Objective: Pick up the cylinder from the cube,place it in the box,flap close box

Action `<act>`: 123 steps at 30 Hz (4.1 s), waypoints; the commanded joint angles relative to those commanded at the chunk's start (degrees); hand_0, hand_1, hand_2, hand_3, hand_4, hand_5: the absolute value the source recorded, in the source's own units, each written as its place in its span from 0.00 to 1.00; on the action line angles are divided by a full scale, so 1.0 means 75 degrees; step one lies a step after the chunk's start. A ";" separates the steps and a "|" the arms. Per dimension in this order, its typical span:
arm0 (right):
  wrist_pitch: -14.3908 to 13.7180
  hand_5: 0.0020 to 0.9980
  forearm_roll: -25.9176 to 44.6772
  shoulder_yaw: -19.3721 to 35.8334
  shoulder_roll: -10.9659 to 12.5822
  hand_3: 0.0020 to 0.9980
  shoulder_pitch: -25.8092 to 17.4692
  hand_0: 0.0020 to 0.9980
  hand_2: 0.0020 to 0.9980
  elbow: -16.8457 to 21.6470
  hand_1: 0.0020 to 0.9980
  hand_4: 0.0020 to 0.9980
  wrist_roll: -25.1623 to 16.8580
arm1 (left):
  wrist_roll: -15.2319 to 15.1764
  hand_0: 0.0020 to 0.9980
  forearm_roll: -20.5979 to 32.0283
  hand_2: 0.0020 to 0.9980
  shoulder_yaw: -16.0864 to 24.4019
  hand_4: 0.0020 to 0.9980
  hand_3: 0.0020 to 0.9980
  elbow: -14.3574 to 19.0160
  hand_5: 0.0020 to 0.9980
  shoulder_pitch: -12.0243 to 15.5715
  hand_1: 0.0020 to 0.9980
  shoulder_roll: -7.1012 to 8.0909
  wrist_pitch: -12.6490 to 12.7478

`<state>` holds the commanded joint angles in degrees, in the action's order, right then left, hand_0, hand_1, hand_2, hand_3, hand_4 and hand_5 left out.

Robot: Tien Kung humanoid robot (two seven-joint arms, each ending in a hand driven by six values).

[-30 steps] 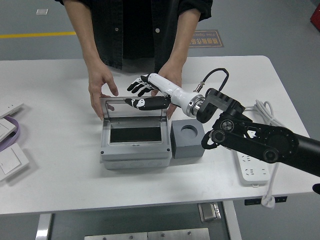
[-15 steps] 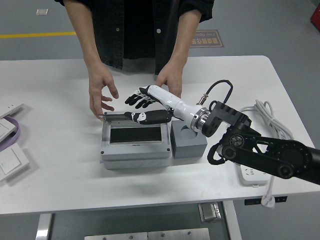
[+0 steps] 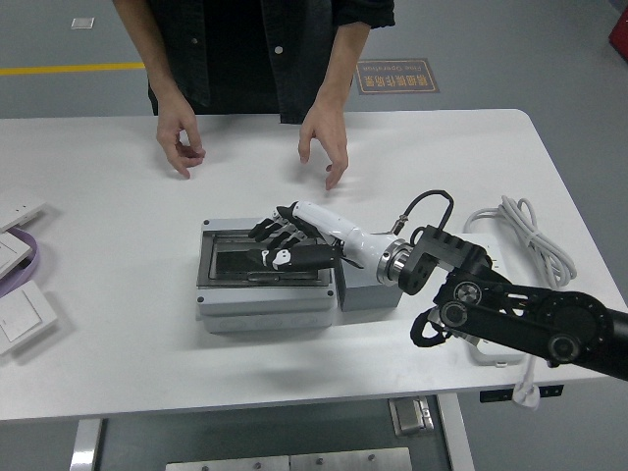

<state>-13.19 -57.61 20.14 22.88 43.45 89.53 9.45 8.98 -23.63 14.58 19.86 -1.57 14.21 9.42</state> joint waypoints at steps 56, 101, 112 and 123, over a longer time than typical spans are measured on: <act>-0.0755 0.40 0.0099 0.5494 -0.0231 0.63 -0.4520 0.62 0.65 -0.0633 0.61 0.66 -0.1735 | 0.0207 0.60 -0.0086 0.57 0.0139 0.72 0.62 -0.0064 0.26 0.0949 0.55 0.0615 -0.0251; -0.0298 0.16 0.0848 0.5060 -0.0213 0.66 -0.3578 0.72 0.68 -0.1001 0.66 0.72 -0.2556 | 0.0550 0.62 0.1115 0.62 0.0188 0.73 0.65 -0.0128 0.27 0.1215 0.60 0.0599 -0.1208; -0.1150 0.00 0.1117 0.4598 -0.0345 0.66 -0.3424 0.71 0.67 -0.1116 0.66 0.63 -0.3327 | 0.0208 0.63 0.1146 0.62 0.0101 0.72 0.65 -0.0169 0.26 0.1108 0.60 0.0428 -0.0925; -0.1637 0.00 0.0963 0.4221 -0.0787 0.63 -0.3240 0.71 0.67 -0.1376 0.66 0.66 -0.3564 | 0.0140 0.62 0.1197 0.60 -0.0075 0.74 0.64 -0.0201 0.28 0.0968 0.59 0.0416 -0.0898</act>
<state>-25.47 -50.39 51.79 16.98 19.15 79.22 -17.29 10.03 -14.65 14.02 18.35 5.69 17.33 2.68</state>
